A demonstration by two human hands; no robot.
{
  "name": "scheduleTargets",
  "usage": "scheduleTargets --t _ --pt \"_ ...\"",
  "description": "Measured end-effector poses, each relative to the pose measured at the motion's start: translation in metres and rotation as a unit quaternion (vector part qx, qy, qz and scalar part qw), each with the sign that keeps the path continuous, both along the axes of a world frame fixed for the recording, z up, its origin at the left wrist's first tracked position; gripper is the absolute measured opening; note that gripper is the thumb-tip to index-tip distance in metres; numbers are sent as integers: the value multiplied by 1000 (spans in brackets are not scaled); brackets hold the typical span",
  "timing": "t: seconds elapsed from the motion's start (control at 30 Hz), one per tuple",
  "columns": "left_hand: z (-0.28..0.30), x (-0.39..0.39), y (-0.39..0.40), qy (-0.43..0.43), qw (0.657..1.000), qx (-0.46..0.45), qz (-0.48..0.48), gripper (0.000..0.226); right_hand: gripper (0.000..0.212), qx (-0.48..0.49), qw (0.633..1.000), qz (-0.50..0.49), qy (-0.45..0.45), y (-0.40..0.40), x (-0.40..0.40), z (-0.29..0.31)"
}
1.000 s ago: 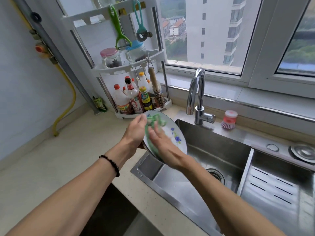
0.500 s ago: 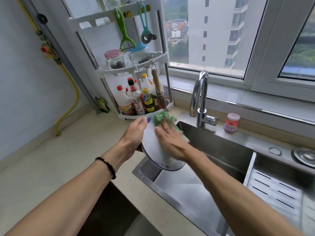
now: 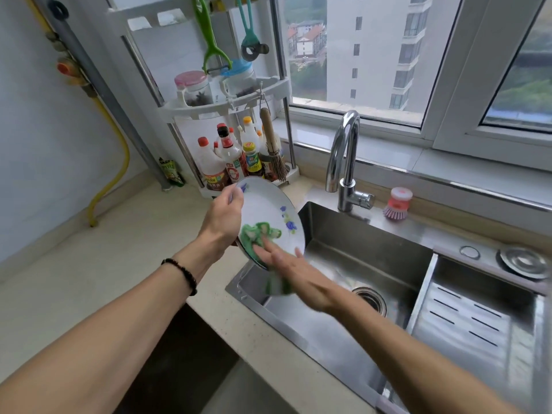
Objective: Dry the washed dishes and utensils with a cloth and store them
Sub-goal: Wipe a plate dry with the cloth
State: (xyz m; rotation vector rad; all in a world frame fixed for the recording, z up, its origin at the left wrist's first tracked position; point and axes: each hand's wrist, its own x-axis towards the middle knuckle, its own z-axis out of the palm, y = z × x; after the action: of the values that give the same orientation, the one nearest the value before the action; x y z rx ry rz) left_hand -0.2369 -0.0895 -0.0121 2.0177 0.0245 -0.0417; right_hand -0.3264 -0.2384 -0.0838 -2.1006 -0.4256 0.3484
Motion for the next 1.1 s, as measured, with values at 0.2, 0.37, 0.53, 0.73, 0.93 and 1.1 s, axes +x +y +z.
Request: scheduleTargets --t 0.2,0.37,0.53,0.73,0.93,1.1 --pt "6 -6 -9 -4 1000 -10 17 42 102 3 999 -36 -14 -4 12 -1" --pt "7 -8 -3 3 1000 -14 13 40 119 -94 995 -27 -37 -15 16 -4" --pt "3 -9 -7 -20 997 -20 74 59 98 7 999 -20 -33 12 1 7" --pt "12 -3 11 108 990 -93 -13 33 87 -218 949 -86 -213 -29 14 -26" --pt "7 -9 6 124 975 -187 9 41 48 -247 873 -234 -350 -5 12 -16" --pt "-20 -27 -27 61 973 -207 87 48 47 -117 900 -285 -308 32 19 15"
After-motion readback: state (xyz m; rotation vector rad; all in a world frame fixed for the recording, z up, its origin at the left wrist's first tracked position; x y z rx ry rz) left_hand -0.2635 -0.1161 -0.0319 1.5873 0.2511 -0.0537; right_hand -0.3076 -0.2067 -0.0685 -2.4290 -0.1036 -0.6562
